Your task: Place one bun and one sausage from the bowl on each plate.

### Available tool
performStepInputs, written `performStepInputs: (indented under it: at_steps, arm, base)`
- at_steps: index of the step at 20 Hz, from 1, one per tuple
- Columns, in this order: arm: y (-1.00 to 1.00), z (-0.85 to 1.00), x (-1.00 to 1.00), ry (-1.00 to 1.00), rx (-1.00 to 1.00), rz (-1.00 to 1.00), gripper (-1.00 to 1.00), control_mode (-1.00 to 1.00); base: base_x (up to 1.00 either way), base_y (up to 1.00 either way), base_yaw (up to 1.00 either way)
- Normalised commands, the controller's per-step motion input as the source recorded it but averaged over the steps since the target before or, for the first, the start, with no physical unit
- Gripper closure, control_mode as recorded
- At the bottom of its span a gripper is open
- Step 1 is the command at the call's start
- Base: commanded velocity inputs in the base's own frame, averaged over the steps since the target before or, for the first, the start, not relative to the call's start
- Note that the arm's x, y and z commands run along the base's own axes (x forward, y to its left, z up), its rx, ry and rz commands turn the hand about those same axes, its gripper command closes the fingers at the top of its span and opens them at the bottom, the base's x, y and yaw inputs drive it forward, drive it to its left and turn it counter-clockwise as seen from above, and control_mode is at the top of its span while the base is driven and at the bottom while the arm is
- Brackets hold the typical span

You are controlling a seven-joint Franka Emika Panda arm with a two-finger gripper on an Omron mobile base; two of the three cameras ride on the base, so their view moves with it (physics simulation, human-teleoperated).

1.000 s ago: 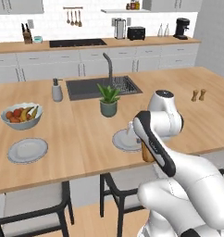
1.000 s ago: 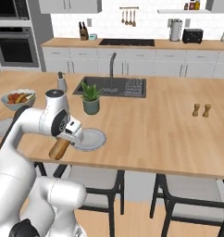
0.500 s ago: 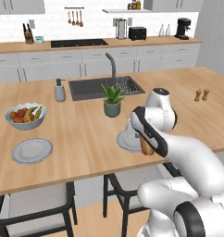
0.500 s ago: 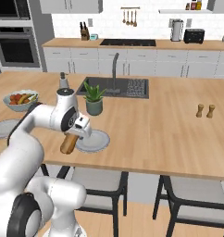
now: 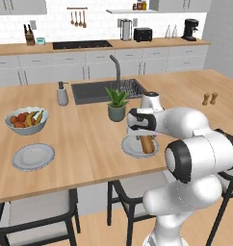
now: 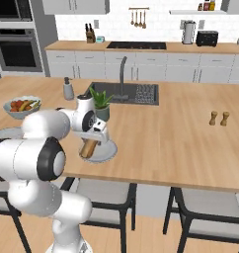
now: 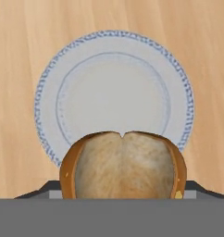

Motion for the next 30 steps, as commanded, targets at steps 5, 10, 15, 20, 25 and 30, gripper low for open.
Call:
performStepInputs:
  at_steps: [5,10,15,20,25,30]
  arm:
    - [-0.15,-0.48,0.45,-0.01,0.01,0.0,1.0,-1.0]
    - [-0.11,-0.48,0.01,0.02,0.07,0.0,1.0,-1.0]
    - [-0.15,-0.2,0.19,0.0,0.04,0.0,1.0,-1.0]
    - [-0.05,0.0,0.52,0.0,0.0,0.0,1.0,-1.0]
    - [0.0,-0.05,0.26,0.0,0.0,0.0,-1.0,-1.0]
    - [0.03,0.0,0.01,0.0,0.0,0.0,-1.0,-1.0]
  base:
    - [0.0,0.0,0.0]
    - [0.0,0.0,0.0]
    - [0.0,0.0,0.0]
    - [0.0,0.0,0.0]
    - [0.0,0.0,0.0]
    - [0.0,0.0,0.0]
